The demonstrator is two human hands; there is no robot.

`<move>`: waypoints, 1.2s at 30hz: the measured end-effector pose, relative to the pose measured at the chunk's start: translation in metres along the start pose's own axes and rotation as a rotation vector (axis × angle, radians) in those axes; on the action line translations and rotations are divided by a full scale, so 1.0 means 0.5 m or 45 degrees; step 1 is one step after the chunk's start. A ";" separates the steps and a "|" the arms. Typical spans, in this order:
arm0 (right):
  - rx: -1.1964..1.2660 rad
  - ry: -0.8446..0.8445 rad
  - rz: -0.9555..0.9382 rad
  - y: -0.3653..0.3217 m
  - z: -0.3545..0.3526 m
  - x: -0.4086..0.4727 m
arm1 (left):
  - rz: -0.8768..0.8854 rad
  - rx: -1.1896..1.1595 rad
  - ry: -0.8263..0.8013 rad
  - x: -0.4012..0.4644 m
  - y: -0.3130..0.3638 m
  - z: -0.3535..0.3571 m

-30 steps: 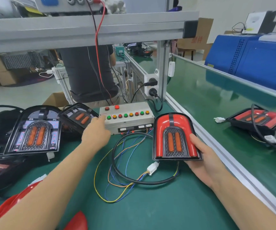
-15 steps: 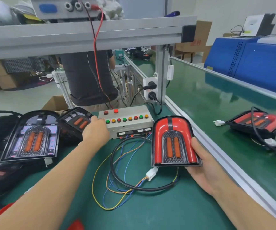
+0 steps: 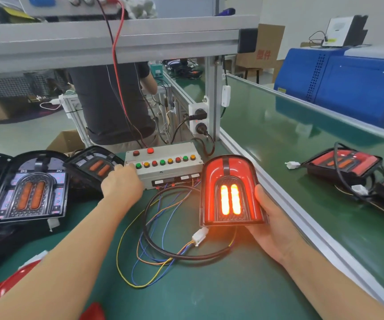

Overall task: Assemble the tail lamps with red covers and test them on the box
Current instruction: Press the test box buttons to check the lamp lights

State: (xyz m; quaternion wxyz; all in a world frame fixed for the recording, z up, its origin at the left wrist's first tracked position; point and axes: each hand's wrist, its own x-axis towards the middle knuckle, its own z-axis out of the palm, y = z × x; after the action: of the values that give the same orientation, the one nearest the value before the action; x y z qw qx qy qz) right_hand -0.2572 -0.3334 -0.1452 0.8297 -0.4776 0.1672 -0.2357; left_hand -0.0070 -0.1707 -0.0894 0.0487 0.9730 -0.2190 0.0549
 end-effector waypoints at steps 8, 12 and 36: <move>0.012 0.017 0.036 -0.002 -0.001 0.001 | 0.418 -0.030 0.250 -0.047 0.105 0.042; 0.080 0.014 0.046 -0.003 -0.001 -0.001 | 0.410 -0.128 0.009 -0.040 0.162 0.052; 0.148 0.067 0.073 -0.009 0.007 -0.005 | 0.152 -0.203 -0.198 -0.027 0.184 0.033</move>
State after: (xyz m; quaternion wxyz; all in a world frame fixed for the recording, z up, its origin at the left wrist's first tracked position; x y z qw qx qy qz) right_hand -0.2587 -0.3314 -0.1395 0.8577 -0.4172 0.1887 -0.2337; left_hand -0.0576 -0.2497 -0.1008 0.1056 0.9526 -0.2832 -0.0354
